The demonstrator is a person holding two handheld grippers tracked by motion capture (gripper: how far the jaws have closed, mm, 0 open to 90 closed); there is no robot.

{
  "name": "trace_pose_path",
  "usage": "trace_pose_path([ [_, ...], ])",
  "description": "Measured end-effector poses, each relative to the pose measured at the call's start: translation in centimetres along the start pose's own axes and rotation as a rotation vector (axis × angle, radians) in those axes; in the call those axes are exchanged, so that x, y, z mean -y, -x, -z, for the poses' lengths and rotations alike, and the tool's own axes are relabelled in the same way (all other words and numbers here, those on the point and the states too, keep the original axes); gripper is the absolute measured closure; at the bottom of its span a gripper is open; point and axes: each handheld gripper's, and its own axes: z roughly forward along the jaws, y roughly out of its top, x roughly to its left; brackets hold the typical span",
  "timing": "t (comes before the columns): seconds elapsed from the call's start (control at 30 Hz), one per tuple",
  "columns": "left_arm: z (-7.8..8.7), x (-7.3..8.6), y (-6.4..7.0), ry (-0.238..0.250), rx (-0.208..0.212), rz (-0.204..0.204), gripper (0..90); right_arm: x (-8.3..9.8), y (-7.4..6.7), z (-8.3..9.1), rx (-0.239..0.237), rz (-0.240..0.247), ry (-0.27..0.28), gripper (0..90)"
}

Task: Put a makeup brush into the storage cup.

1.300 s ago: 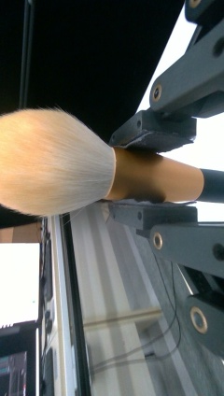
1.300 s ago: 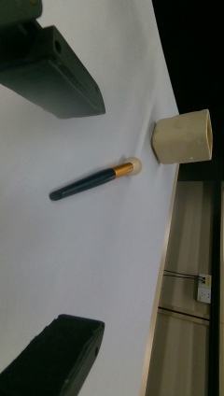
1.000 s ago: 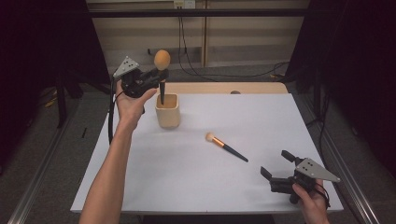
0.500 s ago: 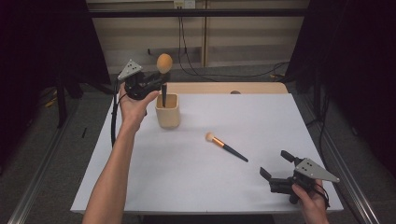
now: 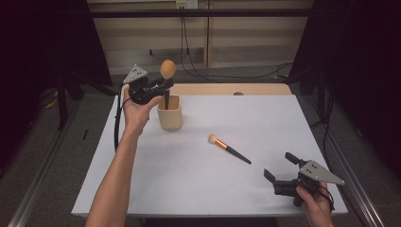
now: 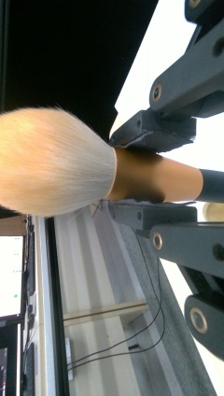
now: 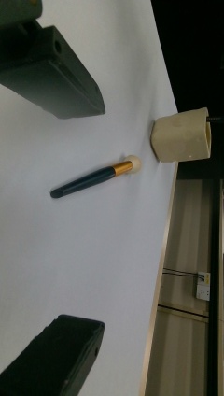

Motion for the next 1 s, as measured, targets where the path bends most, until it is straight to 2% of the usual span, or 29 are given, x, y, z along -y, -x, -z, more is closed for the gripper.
trace_pose_path([
  [0.37, -0.5, 1.3, -0.8, -0.017, -0.011, 0.013, 66.4, 0.0, 0.0, 0.0, 0.0, -0.003, 0.0, 0.0],
  [0.63, -1.4, 2.2, -0.8, -0.041, -0.013, 0.018, 66.4, 0.0, 0.0, 0.1, 0.003, -0.008, 0.002, 0.0],
  [1.0, -1.4, 2.9, -1.1, -0.06, -0.02, 0.029, 66.4, 0.0, 0.0, 0.1, 0.0, -0.006, 0.001, 0.0],
])
